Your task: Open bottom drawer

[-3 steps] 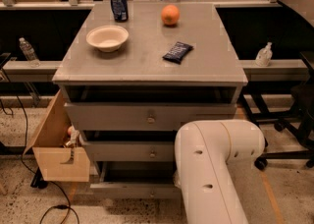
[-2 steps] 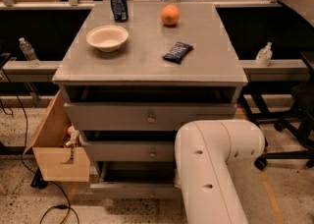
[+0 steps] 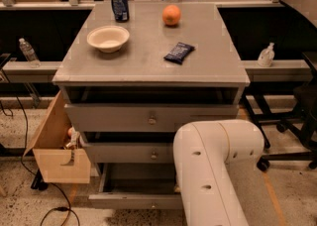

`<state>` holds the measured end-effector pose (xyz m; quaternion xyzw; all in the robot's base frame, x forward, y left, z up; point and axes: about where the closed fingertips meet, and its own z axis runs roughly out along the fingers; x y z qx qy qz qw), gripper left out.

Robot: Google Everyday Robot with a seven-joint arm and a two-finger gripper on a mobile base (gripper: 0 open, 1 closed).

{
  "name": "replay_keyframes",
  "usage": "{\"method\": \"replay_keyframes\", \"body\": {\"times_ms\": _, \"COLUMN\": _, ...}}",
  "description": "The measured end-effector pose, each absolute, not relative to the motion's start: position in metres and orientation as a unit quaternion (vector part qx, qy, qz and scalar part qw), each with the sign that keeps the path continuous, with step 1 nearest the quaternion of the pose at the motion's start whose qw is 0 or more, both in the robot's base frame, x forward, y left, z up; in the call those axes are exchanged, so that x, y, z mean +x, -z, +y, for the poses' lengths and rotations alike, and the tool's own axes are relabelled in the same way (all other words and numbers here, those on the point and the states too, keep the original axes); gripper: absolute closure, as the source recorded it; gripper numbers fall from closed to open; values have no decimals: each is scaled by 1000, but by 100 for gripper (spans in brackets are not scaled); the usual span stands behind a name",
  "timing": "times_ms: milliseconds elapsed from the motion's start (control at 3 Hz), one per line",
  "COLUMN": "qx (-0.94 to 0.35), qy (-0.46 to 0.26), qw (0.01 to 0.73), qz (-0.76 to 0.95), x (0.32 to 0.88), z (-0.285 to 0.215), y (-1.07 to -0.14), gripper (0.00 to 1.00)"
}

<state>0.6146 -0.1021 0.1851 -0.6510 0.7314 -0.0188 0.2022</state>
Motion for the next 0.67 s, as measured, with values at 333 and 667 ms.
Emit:
{"method": "replay_keyframes", "body": {"times_ms": 333, "qx": -650, "qy": 24, "qw": 208, "qz": 730, "x": 620, "z": -101, "y": -186, "gripper": 21}}
{"method": "replay_keyframes", "body": {"times_ms": 667, "qx": -649, "qy": 30, "qw": 215, "qz": 729, "x": 622, "z": -101, "y": -188, "gripper": 44}}
